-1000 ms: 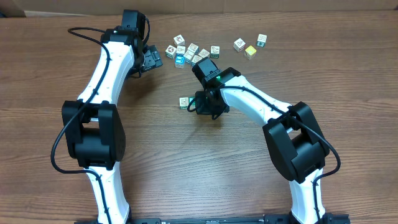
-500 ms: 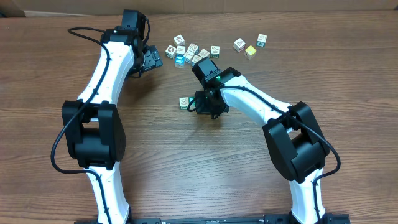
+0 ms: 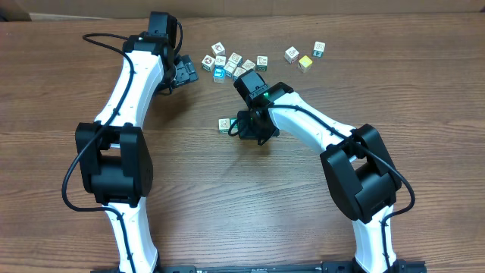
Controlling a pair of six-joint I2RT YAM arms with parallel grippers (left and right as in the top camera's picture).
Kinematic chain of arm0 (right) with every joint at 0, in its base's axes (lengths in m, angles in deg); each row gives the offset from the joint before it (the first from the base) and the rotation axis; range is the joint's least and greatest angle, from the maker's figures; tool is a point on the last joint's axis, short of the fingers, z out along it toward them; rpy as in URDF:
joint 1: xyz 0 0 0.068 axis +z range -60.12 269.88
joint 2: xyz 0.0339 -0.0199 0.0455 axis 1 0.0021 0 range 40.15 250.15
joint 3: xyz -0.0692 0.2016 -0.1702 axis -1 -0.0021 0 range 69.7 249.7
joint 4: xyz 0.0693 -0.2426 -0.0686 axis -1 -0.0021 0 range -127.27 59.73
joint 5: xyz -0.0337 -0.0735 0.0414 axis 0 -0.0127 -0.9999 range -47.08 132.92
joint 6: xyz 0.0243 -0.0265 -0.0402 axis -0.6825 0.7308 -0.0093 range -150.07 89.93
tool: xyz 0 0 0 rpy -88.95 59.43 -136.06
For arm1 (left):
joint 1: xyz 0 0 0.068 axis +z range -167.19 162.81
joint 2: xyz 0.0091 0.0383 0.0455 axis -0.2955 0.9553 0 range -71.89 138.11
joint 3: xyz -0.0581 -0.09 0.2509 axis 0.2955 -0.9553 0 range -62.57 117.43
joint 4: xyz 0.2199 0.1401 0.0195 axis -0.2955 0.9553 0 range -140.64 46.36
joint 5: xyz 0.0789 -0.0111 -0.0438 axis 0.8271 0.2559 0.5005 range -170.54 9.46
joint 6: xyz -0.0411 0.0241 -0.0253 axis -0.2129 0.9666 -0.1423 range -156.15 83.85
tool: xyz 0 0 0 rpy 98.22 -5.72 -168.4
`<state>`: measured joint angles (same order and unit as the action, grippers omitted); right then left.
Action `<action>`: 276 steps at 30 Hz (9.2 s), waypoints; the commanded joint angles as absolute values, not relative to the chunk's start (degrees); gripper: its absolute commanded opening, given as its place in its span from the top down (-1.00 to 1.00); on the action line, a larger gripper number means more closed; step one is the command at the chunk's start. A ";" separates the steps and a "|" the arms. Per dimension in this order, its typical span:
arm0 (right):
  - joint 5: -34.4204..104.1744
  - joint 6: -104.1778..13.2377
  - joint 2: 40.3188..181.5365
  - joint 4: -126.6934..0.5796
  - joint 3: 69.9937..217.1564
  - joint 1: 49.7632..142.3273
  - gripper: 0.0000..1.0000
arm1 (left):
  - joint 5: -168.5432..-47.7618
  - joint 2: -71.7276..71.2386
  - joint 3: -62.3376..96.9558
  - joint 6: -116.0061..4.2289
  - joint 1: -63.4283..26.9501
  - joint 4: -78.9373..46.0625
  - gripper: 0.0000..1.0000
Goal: Form a horizontal line
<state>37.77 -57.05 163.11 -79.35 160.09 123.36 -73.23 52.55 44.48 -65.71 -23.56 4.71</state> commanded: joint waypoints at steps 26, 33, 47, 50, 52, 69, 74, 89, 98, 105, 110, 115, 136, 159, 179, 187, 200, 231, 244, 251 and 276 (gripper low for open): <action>37.97 -57.05 162.13 -77.86 159.74 124.75 0.93 | -72.66 53.36 45.57 -64.84 -23.63 4.82 -1.00; 37.99 -57.05 162.13 -77.54 159.74 124.75 0.93 | -72.66 53.36 45.57 -64.84 -23.63 4.82 -1.00; 37.99 -57.05 162.13 -77.19 159.74 124.75 0.93 | -72.66 53.36 45.57 -64.84 -23.63 4.82 -0.99; 37.97 -57.05 162.13 -77.23 159.74 124.75 0.93 | -72.66 53.36 45.57 -64.84 -23.63 4.82 -0.99; 37.95 -57.05 162.13 -77.47 159.74 124.75 0.92 | -72.66 53.36 45.57 -64.84 -23.63 4.82 -0.99; 37.93 -57.05 162.13 -78.74 159.74 124.75 0.93 | -72.66 53.34 45.57 -64.84 -23.63 4.82 -1.00; 38.19 -57.03 162.08 -79.83 159.80 124.75 0.93 | -72.66 53.36 45.57 -64.84 -23.63 4.82 -0.99; 40.51 -56.64 162.04 -85.93 161.95 116.36 0.91 | -72.66 53.36 45.57 -64.84 -23.63 4.82 -0.99; 42.21 -56.66 162.04 -84.09 161.92 114.88 0.67 | -72.66 53.36 45.57 -64.84 -23.63 4.82 -0.99; 43.87 -55.66 161.76 -84.36 165.29 114.59 0.49 | -72.66 53.36 45.57 -64.84 -23.63 4.82 -1.00; 43.72 -55.35 161.76 -91.77 179.54 113.13 0.07 | -72.66 53.36 45.57 -64.84 -23.63 4.82 -1.00; 43.74 -55.35 161.76 -95.07 193.51 112.91 -0.42 | -72.66 53.36 45.57 -64.84 -23.63 4.82 -1.00; 52.35 -55.13 167.79 -84.58 193.44 112.67 -0.98 | -72.66 53.36 45.57 -64.84 -23.63 4.82 -1.00; 52.55 -55.13 179.48 -74.00 193.44 112.58 -0.91 | -72.66 53.36 45.57 -64.84 -23.63 4.82 -0.99; 55.35 -55.13 186.06 -69.12 193.40 112.49 -0.40 | -72.66 53.36 45.57 -64.84 -23.63 4.82 -1.00; 55.30 -55.17 186.06 -68.79 193.40 112.41 -0.36 | -72.66 53.36 45.57 -64.84 -23.63 4.82 -0.99; 54.89 -55.35 185.97 -65.52 193.57 112.19 -0.36 | -72.66 53.36 45.57 -64.84 -23.63 4.82 -1.00; 54.89 -55.35 186.06 -67.61 193.49 110.66 -0.10 | -72.66 53.36 45.57 -64.84 -23.63 4.82 -1.00; 48.20 -55.35 186.08 -65.91 193.49 110.77 -0.10 | -72.66 53.36 45.57 -64.84 -23.63 4.82 -1.00; 48.42 -55.33 187.00 -65.91 193.49 110.74 -0.10 | -72.66 53.36 45.57 -64.84 -23.63 4.82 -1.00; 52.31 -52.29 186.08 -67.88 193.53 110.44 0.08 | -72.66 53.36 45.57 -64.84 -23.63 4.82 -1.00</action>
